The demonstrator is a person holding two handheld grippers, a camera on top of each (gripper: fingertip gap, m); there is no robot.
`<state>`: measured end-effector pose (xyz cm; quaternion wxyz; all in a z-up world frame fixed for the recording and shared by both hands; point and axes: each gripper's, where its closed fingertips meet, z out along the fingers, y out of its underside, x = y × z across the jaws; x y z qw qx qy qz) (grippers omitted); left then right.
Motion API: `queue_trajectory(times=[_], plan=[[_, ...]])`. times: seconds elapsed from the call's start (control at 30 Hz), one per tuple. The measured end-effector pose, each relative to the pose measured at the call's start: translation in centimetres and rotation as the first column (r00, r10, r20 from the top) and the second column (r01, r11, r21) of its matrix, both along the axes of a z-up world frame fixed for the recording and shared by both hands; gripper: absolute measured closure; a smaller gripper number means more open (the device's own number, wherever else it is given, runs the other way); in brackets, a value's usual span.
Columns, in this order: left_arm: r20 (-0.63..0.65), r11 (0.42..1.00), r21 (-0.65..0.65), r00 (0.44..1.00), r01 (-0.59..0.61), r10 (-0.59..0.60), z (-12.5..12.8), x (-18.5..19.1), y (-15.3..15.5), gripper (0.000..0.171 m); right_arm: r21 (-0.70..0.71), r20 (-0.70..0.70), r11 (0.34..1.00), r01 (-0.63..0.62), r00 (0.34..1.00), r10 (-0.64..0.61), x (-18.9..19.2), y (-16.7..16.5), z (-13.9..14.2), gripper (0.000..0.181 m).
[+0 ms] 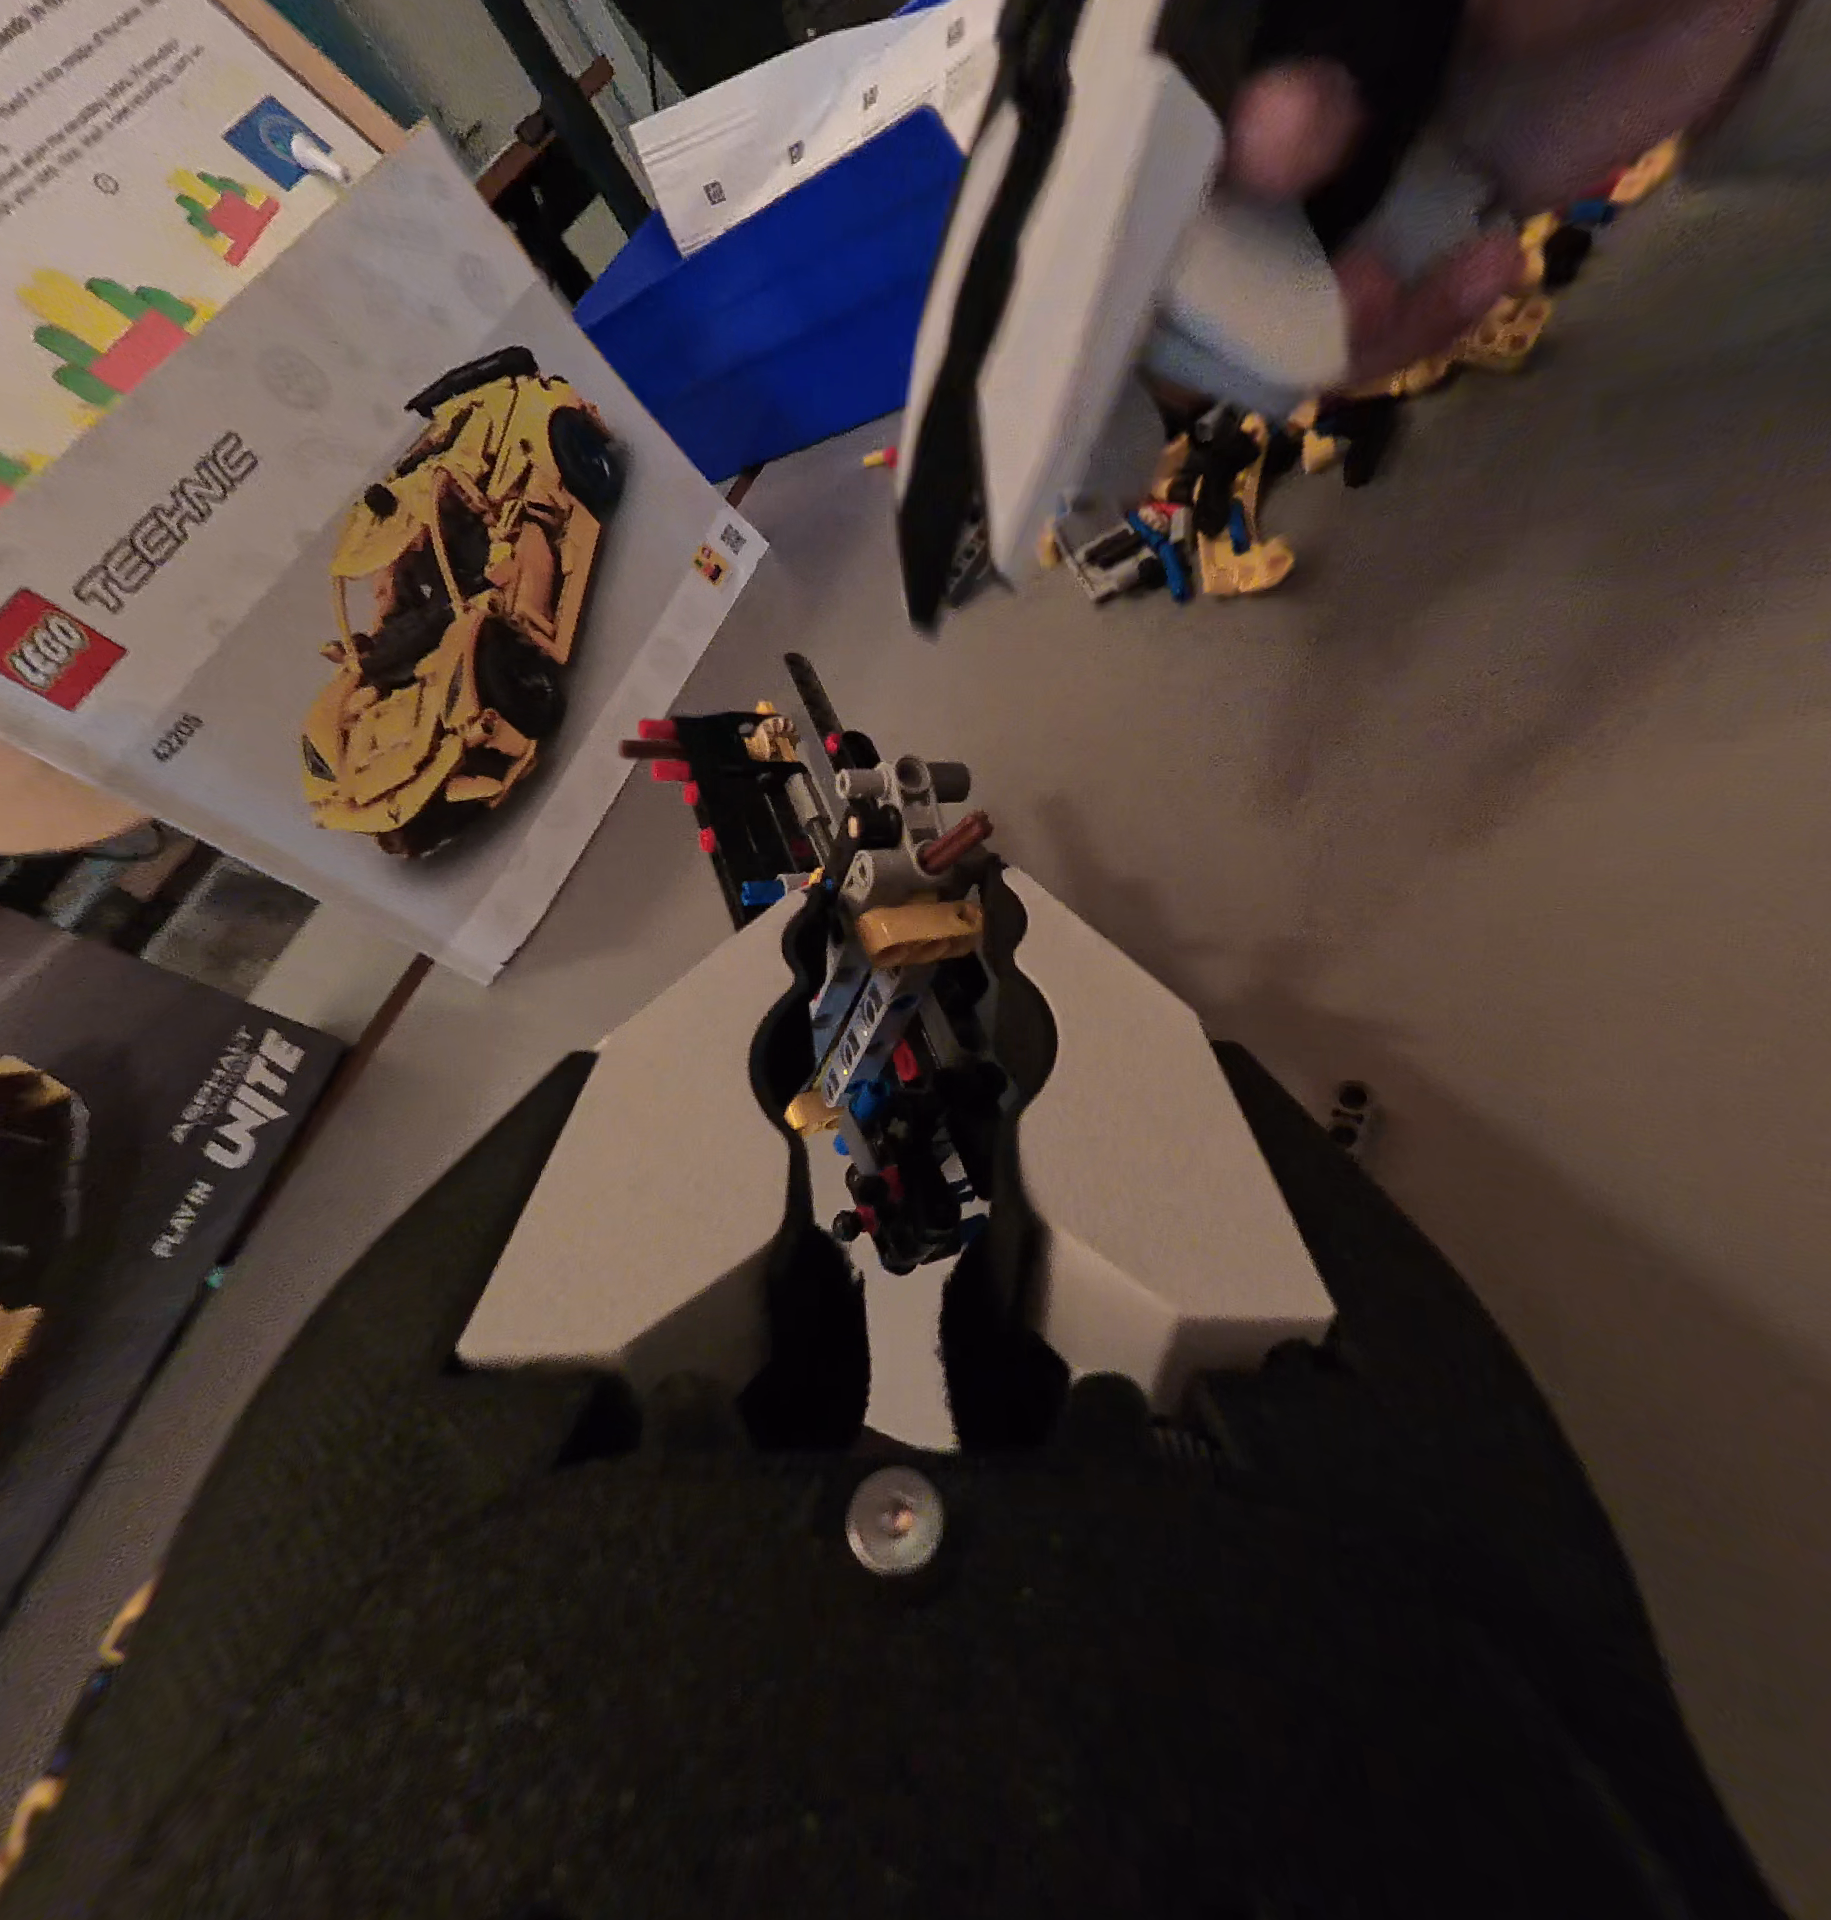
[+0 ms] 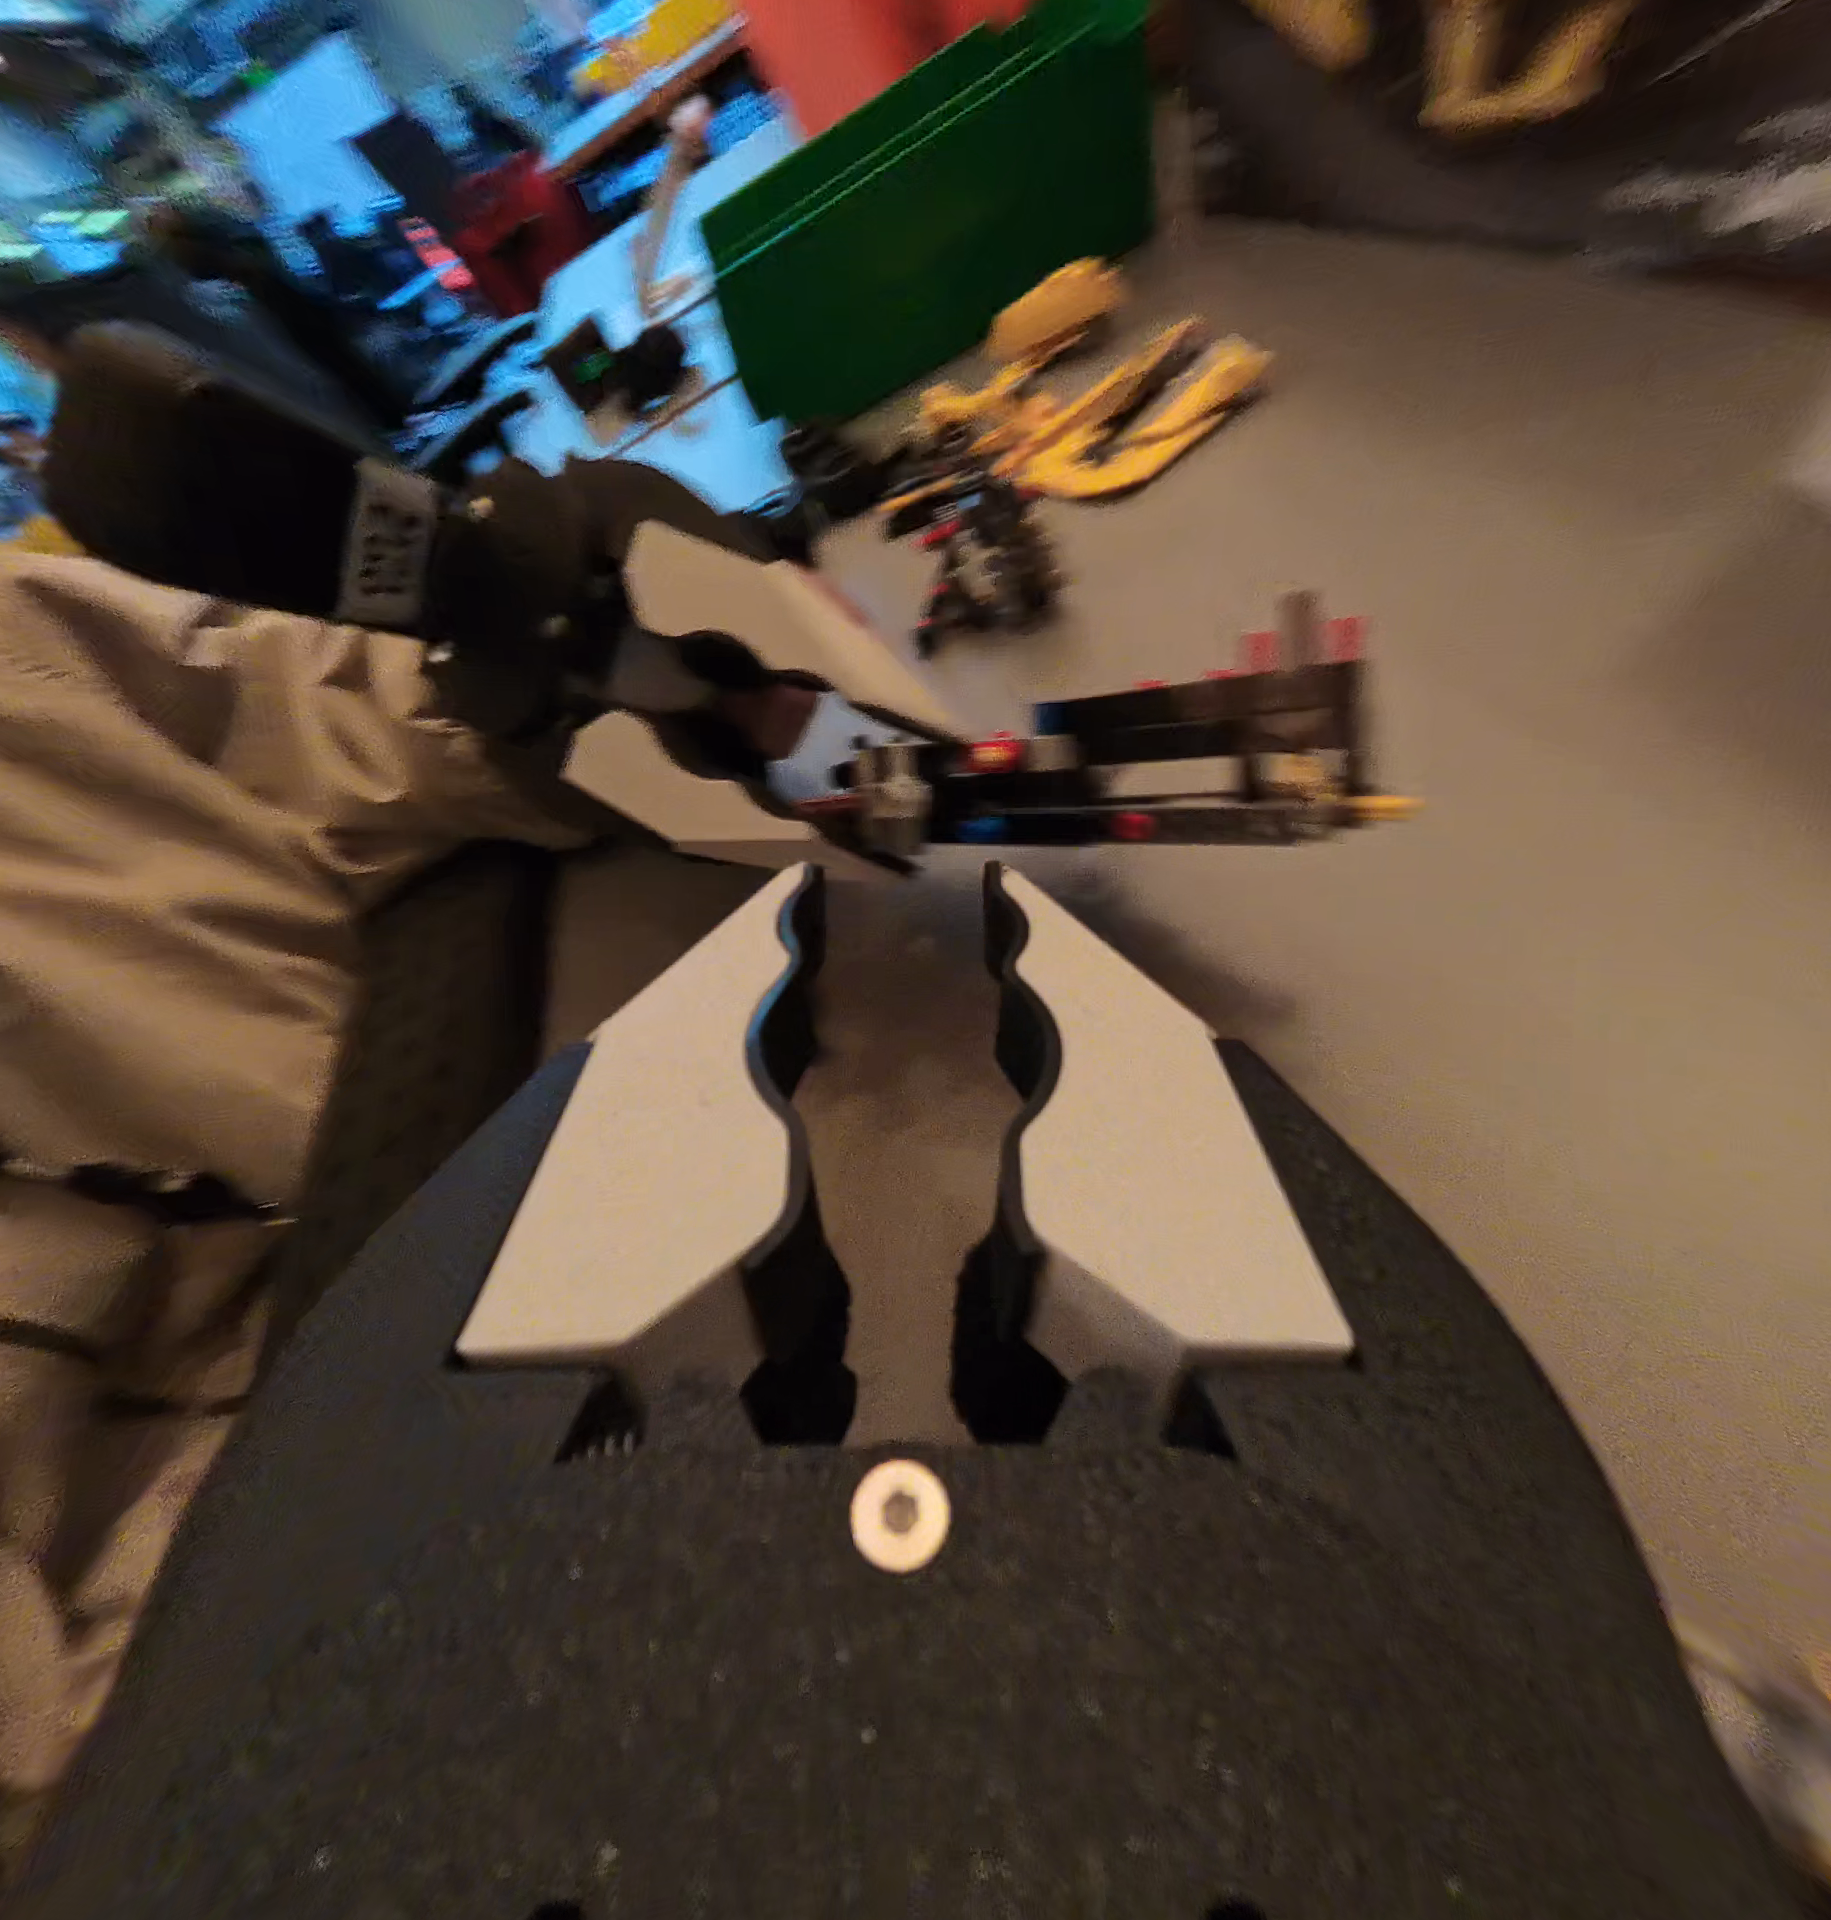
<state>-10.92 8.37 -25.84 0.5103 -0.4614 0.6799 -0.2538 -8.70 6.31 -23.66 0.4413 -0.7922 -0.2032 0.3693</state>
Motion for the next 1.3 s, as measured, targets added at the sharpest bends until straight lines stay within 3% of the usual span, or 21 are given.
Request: queue_trajectory(times=[0.1, 0.27, 0.37, 0.73, 1.23, 1.27, 1.3], plan=[[-0.003, 0.999, -0.028, 1.000, 0.016, -0.016, -0.1, 0.0, -0.2, 0.142, -0.074, 0.007, 0.994, -0.081, 0.997, 0.082, -2.9, 0.4, -1.7, 0.157], [-0.025, 0.999, 0.002, 0.999, 0.034, -0.034, -0.6, 0.1, -0.7, 0.142, -0.080, 0.005, 0.995, -0.066, 0.998, 0.067, -2.8, 0.8, -2.4, 0.175], [-0.010, 0.999, 0.004, 0.999, 0.032, -0.032, -0.3, 0.1, -0.6, 0.142, -0.083, -0.060, 0.994, -0.074, 0.996, 0.069, -2.8, 0.8, -1.9, 0.176], [-0.020, 0.963, -0.270, 1.000, -0.017, 0.012, -0.6, 1.0, -0.8, 0.142, -0.193, -0.060, 0.978, -0.085, 0.995, 0.074, -1.7, 0.4, -3.2, 0.175], [-0.005, 0.885, -0.452, 0.993, -0.109, 0.119, -0.5, 1.4, 0.0, 0.142, -0.170, 0.179, 0.985, 0.017, 0.984, 0.014, -1.1, 0.8, -4.5, 0.176], [0.049, 0.874, -0.468, 0.984, -0.130, 0.173, 0.7, 1.2, 1.2, 0.142, -0.214, 0.239, 0.977, -0.024, 0.968, 0.076, -1.3, -0.1, -5.9, 0.176], [0.098, 0.823, -0.553, 0.972, -0.127, 0.215, 2.2, 0.9, 2.7, 0.144, -0.302, 0.262, 0.951, -0.063, 0.954, 0.147, -2.1, -1.4, -8.2, 0.176]])
